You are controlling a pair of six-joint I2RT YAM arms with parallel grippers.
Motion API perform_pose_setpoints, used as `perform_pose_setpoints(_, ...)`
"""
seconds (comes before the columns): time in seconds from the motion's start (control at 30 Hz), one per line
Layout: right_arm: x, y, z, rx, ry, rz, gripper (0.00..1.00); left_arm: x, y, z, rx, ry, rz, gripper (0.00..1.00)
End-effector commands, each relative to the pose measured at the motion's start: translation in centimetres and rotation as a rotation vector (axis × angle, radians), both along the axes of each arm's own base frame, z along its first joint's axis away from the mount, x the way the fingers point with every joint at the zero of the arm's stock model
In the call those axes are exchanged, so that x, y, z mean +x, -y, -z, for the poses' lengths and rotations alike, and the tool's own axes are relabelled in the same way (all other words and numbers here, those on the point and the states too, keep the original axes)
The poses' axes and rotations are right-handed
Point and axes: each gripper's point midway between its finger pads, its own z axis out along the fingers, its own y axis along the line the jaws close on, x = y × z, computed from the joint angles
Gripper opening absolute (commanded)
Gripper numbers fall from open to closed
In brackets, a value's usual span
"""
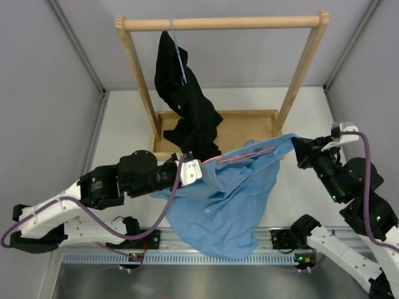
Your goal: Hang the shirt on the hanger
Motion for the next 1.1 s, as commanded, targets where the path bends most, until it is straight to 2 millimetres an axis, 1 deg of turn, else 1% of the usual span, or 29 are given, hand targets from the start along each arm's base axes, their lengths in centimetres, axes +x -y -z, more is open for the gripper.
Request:
perform_pose_setpoints(0.0, 0.7, 3.2, -1.6, -0.075, -0.007, 0.171, 0.00, 0.4, -0.1, -1.4, -0.023, 0.043, -0.015, 0.00)
perform_pose_setpoints(0.03, 0.6, 3.0, -2.0, -0.078, -0.004, 0.157, 0.00, 1.3, -0.5, -1.5, -0.021, 0.049, -0.080, 0.00)
perform_pose_setpoints(0.07, 0.3, 2.1, -2.8, -0.065, 0.012, 0.100, 0.00, 1.9, -0.6, -1.6, -0.021, 0.051, -0.122, 0.00)
perform_pose_setpoints(0.13, -0.1, 0.8, -3.1, -0.060, 0.016, 0.021, 0.00, 3.6, -0.5, -1.9, -0.019, 0.044, -0.238, 0.00)
perform_pose_setpoints(0.17, -0.8, -0.7, -3.4, -0.052, 0.021, -0.068, 0.00, 3.9, -0.2, -2.0, -0.023, 0.031, -0.264, 0.00)
perform_pose_setpoints(0.2, -1.2, -1.5, -3.4, -0.043, 0.017, -0.120, 0.00, 4.2, 0.1, -2.9, -0.048, 0.019, -0.283, 0.00)
perform_pose_setpoints(0.23, -1.7, -2.5, -3.4, -0.032, 0.012, -0.182, 0.00, 4.4, 1.4, -2.3, -0.048, -0.023, -0.306, 0.00)
perform_pose_setpoints(0.27, -2.9, -4.3, -3.2, -0.009, 0.000, -0.299, 0.00, 4.6, 1.8, -2.5, -0.060, -0.041, -0.334, 0.00)
perform_pose_setpoints(0.3, -3.8, -5.0, -3.3, 0.010, -0.003, -0.356, 0.00, 4.8, 2.5, -2.6, -0.070, -0.057, -0.355, 0.00)
perform_pose_setpoints(0.33, -4.4, -5.7, -3.9, 0.045, 0.015, -0.401, 0.00, 4.7, 4.0, -3.0, -0.092, -0.093, -0.373, 0.00)
perform_pose_setpoints(0.37, -5.7, -7.3, -3.3, 0.087, -0.010, -0.512, 0.00, 4.7, 4.7, -3.2, -0.105, -0.107, -0.382, 0.00)
perform_pose_setpoints(0.4, -6.7, -7.7, -3.6, 0.120, 0.009, -0.566, 0.00, 4.2, 5.8, -3.5, -0.121, -0.132, -0.358, 0.00)
perform_pose_setpoints(0.43, -7.6, -8.5, -3.8, 0.152, 0.012, -0.629, 0.00, 3.7, 7.4, -4.4, -0.152, -0.168, -0.326, 0.00)
perform_pose_setpoints(0.47, -9.6, -9.9, -4.3, 0.211, 0.030, -0.772, 0.00, 2.9, 8.5, -5.1, -0.185, -0.207, -0.277, 0.00)
perform_pose_setpoints(0.5, -10.4, -10.5, -4.4, 0.237, 0.037, -0.828, 0.00, 2.7, 9.2, -6.1, -0.223, -0.227, -0.258, 0.00)
perform_pose_setpoints(0.53, -11.0, -10.9, -4.5, 0.286, 0.013, -0.873, 0.00, 2.4, 9.8, -7.7, -0.285, -0.243, -0.239, 0.00)
perform_pose_setpoints(0.57, -11.3, -11.1, -4.5, 0.299, 0.031, -0.902, 0.00, 2.2, 9.9, -9.9, -0.346, -0.241, -0.212, 0.00)
perform_pose_setpoints(0.6, -11.4, -11.0, -4.4, 0.308, 0.035, -0.901, 0.00, 1.7, 10.0, -11.5, -0.394, -0.241, -0.174, 0.00)
perform_pose_setpoints(0.63, -11.2, -11.2, -3.8, 0.309, 0.021, -0.896, 0.00, 1.5, 9.9, -14.1, -0.482, -0.217, -0.142, 0.00)
perform_pose_setpoints(0.67, -11.1, -11.2, -3.6, 0.308, 0.017, -0.895, 0.00, 1.2, 9.5, -15.8, -0.536, -0.205, -0.120, 0.00)
perform_pose_setpoints(0.7, -10.9, -11.3, -3.4, 0.307, 0.010, -0.890, 0.00, 0.8, 8.4, -17.8, -0.601, -0.187, -0.102, 0.00)
perform_pose_setpoints(0.77, -10.5, -11.5, -2.7, 0.303, -0.004, -0.884, 0.00, 0.7, 7.5, -20.2, -0.675, -0.162, -0.087, 0.00)
perform_pose_setpoints(0.8, -10.4, -11.6, -2.8, 0.303, 0.005, -0.884, 0.00, 0.5, 7.2, -21.2, -0.689, -0.147, -0.071, 0.00)
perform_pose_setpoints(0.83, -10.3, -11.6, -2.8, 0.302, 0.010, -0.882, 0.00, 0.3, 7.2, -21.5, -0.684, -0.131, -0.054, 0.00)
perform_pose_setpoints(0.9, -10.3, -11.4, -3.7, 0.304, 0.035, -0.871, 0.00, 0.4, 7.7, -20.6, -0.647, -0.127, -0.058, 0.00)
perform_pose_setpoints(1.0, -9.8, -10.5, -4.7, 0.299, 0.063, -0.807, 0.00, 1.5, 8.0, -18.8, -0.593, -0.114, -0.105, 0.00)
perform_pose_setpoints(1.03, -9.5, -10.3, -4.5, 0.287, 0.057, -0.785, 0.00, 2.5, 7.5, -18.1, -0.587, -0.116, -0.143, 0.00)
perform_pose_setpoints(1.07, -9.2, -10.0, -4.5, 0.288, 0.058, -0.756, 0.00, 3.2, 7.1, -17.8, -0.586, -0.116, -0.165, 0.00)
